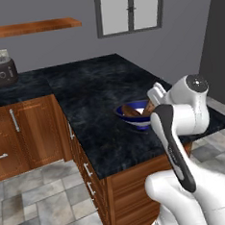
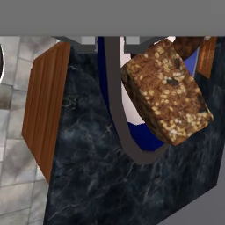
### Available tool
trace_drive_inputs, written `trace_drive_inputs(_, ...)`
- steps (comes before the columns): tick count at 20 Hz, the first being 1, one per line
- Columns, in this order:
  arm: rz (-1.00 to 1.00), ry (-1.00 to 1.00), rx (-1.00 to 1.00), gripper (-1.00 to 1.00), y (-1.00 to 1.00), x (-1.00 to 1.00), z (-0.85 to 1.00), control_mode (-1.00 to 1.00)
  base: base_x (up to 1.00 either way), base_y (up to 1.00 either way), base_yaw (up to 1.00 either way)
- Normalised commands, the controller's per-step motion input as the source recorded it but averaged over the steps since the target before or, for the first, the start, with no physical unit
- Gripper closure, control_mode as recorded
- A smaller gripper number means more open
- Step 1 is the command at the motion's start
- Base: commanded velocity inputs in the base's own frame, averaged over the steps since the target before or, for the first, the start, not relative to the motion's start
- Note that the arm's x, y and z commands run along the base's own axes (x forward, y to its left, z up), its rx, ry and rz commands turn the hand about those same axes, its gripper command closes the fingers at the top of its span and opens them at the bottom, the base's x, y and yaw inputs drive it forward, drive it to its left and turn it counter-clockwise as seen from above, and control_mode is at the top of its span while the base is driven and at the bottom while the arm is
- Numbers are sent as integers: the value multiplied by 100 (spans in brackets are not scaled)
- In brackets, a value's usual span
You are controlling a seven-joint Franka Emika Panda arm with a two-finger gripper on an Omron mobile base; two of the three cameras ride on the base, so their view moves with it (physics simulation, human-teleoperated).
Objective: Pick up the heated bread from the toaster oven and place it in the bowl. Then move the bread bowl to the dining counter.
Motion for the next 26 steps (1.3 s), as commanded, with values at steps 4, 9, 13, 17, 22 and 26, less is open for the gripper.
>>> trace_drive_inputs(4,-1,0,-5,100,0,100,-44,-100,0,0,0)
trace_drive_inputs(9,0,0,0,100,0,100,-39,-100,0,0,0)
trace_drive_inputs(13,0,0,-2,100,0,100,-43,-100,0,0,0)
trace_drive_inputs(17,-1,0,-5,100,0,100,-49,-100,0,0,0)
trace_drive_inputs(22,0,5,-2,100,0,82,-45,-100,0,0,0)
trace_drive_inputs(26,0,4,0,-100,0,11,-2,-100,0,0,0)
